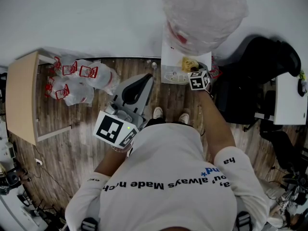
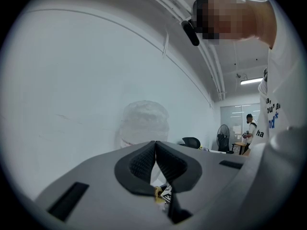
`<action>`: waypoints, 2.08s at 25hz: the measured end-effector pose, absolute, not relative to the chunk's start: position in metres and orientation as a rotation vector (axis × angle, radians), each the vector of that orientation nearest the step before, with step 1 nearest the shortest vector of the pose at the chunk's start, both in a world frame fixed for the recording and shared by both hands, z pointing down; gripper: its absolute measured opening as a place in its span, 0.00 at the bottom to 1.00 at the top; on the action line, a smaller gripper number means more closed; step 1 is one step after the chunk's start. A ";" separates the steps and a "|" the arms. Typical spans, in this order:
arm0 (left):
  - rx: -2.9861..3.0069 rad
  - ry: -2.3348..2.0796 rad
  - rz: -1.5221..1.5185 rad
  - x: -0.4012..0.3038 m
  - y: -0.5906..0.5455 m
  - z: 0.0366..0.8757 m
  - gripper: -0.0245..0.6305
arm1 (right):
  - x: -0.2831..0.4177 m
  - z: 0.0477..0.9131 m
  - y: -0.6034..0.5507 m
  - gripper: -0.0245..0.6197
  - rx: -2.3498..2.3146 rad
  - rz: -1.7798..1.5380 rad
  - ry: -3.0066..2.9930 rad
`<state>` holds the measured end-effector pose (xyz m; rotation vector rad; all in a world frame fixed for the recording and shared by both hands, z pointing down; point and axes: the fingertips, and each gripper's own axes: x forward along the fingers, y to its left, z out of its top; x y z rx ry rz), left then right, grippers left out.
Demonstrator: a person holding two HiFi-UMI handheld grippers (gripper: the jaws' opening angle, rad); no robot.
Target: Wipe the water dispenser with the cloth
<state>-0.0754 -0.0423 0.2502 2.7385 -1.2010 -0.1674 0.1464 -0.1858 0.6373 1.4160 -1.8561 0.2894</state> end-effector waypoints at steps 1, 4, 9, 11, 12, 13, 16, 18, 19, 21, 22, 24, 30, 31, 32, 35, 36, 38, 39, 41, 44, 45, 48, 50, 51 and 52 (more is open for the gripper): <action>2.739 -1.202 -0.169 -0.076 -0.043 0.250 0.07 | 0.146 0.637 -0.185 0.13 1.416 0.288 -1.856; 2.739 -1.205 -0.172 -0.075 -0.044 0.249 0.07 | 0.147 0.638 -0.183 0.13 1.417 0.287 -1.856; 2.739 -1.208 -0.178 -0.075 -0.045 0.249 0.07 | 0.147 0.638 -0.182 0.13 1.426 0.293 -1.855; 2.739 -1.210 -0.180 -0.074 -0.046 0.248 0.07 | 0.147 0.638 -0.182 0.13 1.425 0.294 -1.859; 2.739 -1.211 -0.182 -0.074 -0.047 0.248 0.07 | 0.147 0.637 -0.183 0.13 1.418 0.291 -1.864; 2.740 -1.212 -0.183 -0.074 -0.047 0.247 0.07 | 0.148 0.635 -0.183 0.13 1.412 0.281 -1.867; 2.740 -1.215 -0.184 -0.074 -0.050 0.246 0.07 | 0.155 0.627 -0.187 0.13 1.433 0.250 -1.863; 2.739 -1.216 -0.185 -0.073 -0.053 0.247 0.07 | 0.164 0.624 -0.192 0.13 1.462 0.259 -1.849; 2.738 -1.215 -0.185 -0.072 -0.053 0.247 0.07 | 0.170 0.623 -0.195 0.13 1.473 0.265 -1.840; 2.738 -1.212 -0.186 -0.070 -0.055 0.247 0.07 | 0.180 0.620 -0.200 0.13 1.490 0.276 -1.825; 2.738 -1.211 -0.186 -0.070 -0.055 0.248 0.07 | 0.185 0.619 -0.203 0.13 1.498 0.281 -1.818; 2.736 -1.211 -0.186 -0.070 -0.057 0.248 0.07 | 0.195 0.616 -0.210 0.13 1.511 0.288 -1.804; 2.727 -1.215 -0.179 -0.067 -0.066 0.250 0.07 | 0.223 0.617 -0.228 0.13 1.538 0.334 -1.792; 2.724 -1.216 -0.178 -0.067 -0.068 0.251 0.07 | 0.227 0.618 -0.231 0.13 1.543 0.342 -1.793; 2.722 -1.218 -0.177 -0.067 -0.070 0.251 0.07 | 0.231 0.620 -0.234 0.13 1.547 0.352 -1.793; 2.717 -1.226 -0.176 -0.067 -0.075 0.251 0.07 | 0.241 0.621 -0.242 0.13 1.557 0.357 -1.791; 2.716 -1.229 -0.177 -0.067 -0.077 0.251 0.07 | 0.244 0.621 -0.245 0.14 1.558 0.344 -1.793; 2.712 -1.237 -0.177 -0.068 -0.081 0.251 0.07 | 0.249 0.620 -0.253 0.13 1.556 0.309 -1.805; 2.710 -1.241 -0.175 -0.068 -0.083 0.251 0.07 | 0.250 0.620 -0.256 0.13 1.551 0.301 -1.813; 2.705 -1.247 -0.171 -0.069 -0.087 0.251 0.07 | 0.250 0.622 -0.260 0.13 1.533 0.305 -1.821; 2.700 -1.252 -0.168 -0.068 -0.093 0.253 0.07 | 0.250 0.630 -0.264 0.13 1.497 0.317 -1.824; 2.698 -1.253 -0.166 -0.067 -0.094 0.253 0.07 | 0.251 0.633 -0.265 0.13 1.489 0.318 -1.826; 2.695 -1.255 -0.163 -0.067 -0.098 0.254 0.07 | 0.250 0.635 -0.266 0.13 1.479 0.313 -1.839; 2.694 -1.256 -0.162 -0.066 -0.099 0.254 0.07 | 0.249 0.635 -0.266 0.13 1.464 0.298 -1.848; 2.694 -1.254 -0.162 -0.065 -0.099 0.254 0.07 | 0.248 0.635 -0.265 0.12 1.456 0.290 -1.853; 2.694 -1.250 -0.162 -0.064 -0.098 0.255 0.07 | 0.248 0.635 -0.265 0.12 1.451 0.284 -1.857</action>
